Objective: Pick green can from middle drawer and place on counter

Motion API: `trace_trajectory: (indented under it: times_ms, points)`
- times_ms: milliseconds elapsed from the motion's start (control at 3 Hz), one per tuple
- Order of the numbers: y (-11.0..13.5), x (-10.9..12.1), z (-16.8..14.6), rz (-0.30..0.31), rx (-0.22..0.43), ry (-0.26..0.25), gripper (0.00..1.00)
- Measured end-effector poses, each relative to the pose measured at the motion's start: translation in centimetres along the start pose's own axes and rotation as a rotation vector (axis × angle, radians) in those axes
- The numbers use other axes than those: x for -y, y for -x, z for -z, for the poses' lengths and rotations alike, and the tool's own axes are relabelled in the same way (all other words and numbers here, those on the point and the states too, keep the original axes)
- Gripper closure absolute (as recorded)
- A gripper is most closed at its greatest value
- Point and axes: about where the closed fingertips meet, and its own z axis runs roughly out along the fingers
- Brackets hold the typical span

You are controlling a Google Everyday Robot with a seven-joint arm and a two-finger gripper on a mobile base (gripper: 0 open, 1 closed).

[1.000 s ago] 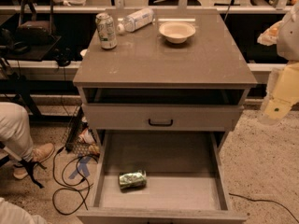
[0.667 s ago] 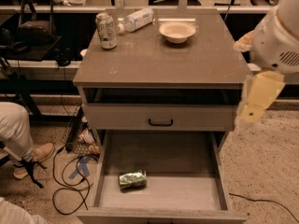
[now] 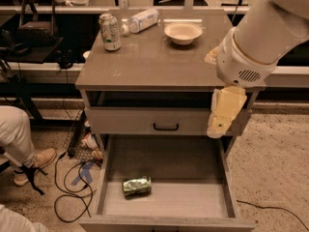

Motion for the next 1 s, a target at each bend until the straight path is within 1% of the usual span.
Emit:
trace_trajectory:
  times_ms: [333, 667, 1000]
  points:
    - [-0.9, -0.3, -2.0, -0.032, -0.019, 0.021, 0.0]
    - [-2.3, -1.5, -7.4, -0.052, -0.005, 0.094, 0.0]
    - [-3.1, -3.2, -13.0, -0.059, -0.01, 0.17, 0.0]
